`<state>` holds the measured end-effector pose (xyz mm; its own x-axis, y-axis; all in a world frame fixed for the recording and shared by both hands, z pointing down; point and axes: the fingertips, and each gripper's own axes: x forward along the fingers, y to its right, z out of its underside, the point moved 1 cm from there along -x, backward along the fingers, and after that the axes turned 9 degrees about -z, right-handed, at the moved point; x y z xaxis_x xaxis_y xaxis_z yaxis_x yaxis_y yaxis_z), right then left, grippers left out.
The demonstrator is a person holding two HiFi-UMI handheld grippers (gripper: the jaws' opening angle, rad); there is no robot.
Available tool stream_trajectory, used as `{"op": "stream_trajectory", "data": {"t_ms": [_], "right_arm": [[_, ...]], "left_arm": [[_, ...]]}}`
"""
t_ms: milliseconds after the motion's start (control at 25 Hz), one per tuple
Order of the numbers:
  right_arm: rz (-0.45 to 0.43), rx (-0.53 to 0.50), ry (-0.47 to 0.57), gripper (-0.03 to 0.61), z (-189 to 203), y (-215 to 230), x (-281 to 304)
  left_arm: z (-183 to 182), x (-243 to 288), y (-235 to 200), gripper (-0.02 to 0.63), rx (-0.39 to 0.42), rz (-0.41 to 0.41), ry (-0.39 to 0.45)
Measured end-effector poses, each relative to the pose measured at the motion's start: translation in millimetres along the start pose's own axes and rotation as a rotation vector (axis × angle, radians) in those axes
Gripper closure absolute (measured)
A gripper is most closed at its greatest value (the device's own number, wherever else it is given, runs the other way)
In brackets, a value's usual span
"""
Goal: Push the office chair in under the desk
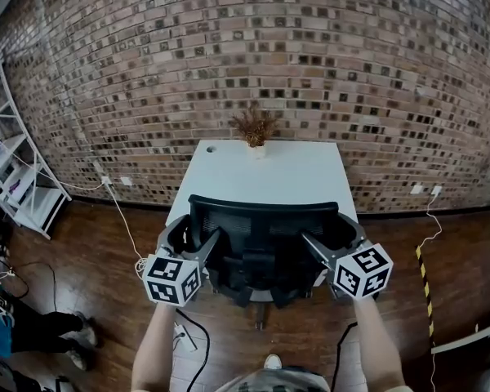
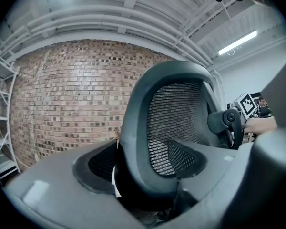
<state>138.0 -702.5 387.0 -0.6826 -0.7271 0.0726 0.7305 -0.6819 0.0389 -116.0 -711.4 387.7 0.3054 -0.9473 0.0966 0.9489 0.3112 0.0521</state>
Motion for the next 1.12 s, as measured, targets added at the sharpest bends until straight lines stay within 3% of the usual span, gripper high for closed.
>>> {"op": "stream_trajectory", "data": {"t_ms": [440,720,1120], "right_arm": [[0.000,0.004,0.006,0.219,-3,10,11],[0.091,-0.009,0.016,0.212,-13,9,-6],[0.190,-0.036,0.019,0.212,-19,-18,-47]], "left_arm": [[-3,14,-5,0.252,-0.014,-0.034,-0.014],[-9,-4,-12,0.252,-0.002,-0.113,-0.019],[-8,-48,8,0.252,-0.003,-0.074,-0.015]]}}
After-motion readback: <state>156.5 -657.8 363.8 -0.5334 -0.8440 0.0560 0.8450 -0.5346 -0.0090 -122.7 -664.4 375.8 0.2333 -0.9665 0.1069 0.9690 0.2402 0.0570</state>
